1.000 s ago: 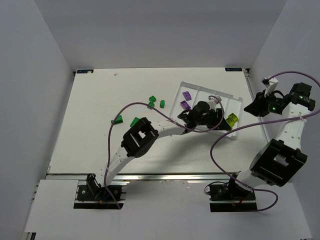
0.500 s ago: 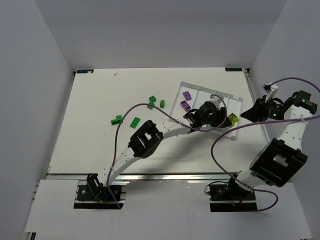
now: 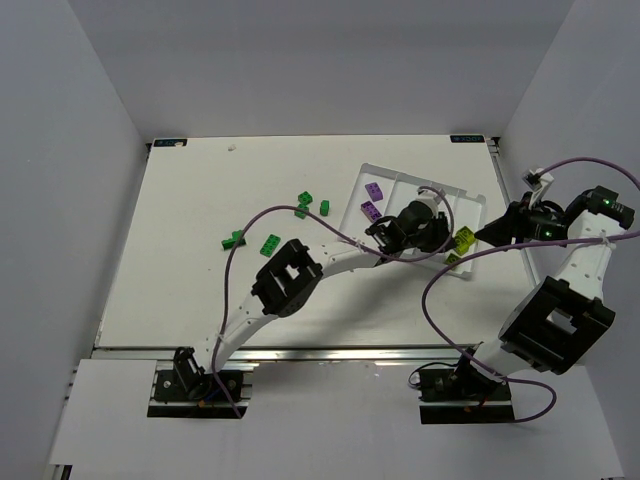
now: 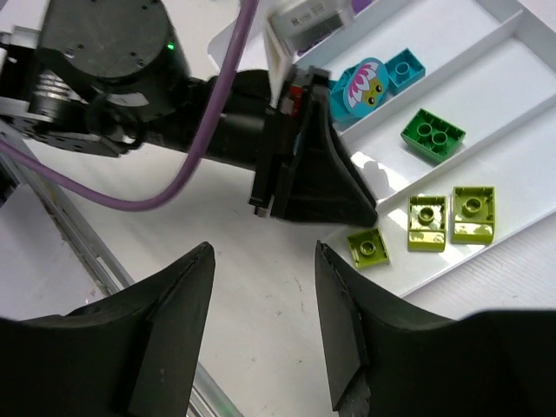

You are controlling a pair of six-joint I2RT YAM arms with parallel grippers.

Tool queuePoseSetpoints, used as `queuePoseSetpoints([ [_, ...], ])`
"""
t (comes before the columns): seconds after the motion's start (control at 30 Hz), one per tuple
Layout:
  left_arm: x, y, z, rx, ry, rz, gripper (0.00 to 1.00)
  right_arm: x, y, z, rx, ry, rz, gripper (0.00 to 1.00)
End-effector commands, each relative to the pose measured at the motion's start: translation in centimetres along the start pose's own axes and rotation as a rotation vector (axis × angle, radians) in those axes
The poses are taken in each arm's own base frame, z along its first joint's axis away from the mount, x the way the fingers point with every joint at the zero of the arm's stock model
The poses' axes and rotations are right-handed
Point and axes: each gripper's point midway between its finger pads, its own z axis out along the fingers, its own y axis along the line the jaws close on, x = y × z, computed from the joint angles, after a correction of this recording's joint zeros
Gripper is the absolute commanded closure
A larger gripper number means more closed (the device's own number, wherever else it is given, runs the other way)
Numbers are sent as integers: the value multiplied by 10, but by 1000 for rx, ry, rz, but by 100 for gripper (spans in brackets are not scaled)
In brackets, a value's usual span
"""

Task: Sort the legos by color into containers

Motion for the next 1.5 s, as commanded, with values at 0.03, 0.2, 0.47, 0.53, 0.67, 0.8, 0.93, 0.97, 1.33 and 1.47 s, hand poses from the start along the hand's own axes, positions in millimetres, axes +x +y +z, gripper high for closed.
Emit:
queuePoseSetpoints([
  [0.03,-122,-80,-91,56,-236,22,90,-20,12,1,-49,-50,-91,45],
  [0.2,-117,-33,-179,-29,-258,-19,100,-28,31,25,-137,13,-219,43],
  [0.47,-81,84,-336,-410,-279,-152,47,-25,66,120,-161,209,-499,37],
  [0.53,-84,97,-378,-497,-364,-155,26,-16,84,149,-168,282,-578,30],
  [0.67,-67,123,-438,-671,-419,-216,11,-16,92,216,-124,362,-670,11],
  [0.8,-52,133,-480,-737,-493,-296,11,-33,91,282,-62,425,-681,11],
  [0.93,-36,142,-510,-783,-555,-363,11,-36,75,345,-117,478,-632,11],
  [0.97,-34,145,-515,-799,-577,-377,10,-40,75,353,-132,476,-643,11],
  [1.33,-21,153,-539,-872,-598,-405,8,-6,61,408,-244,465,-716,10],
  [1.47,-20,156,-536,-891,-579,-390,7,-1,61,419,-250,448,-699,11],
])
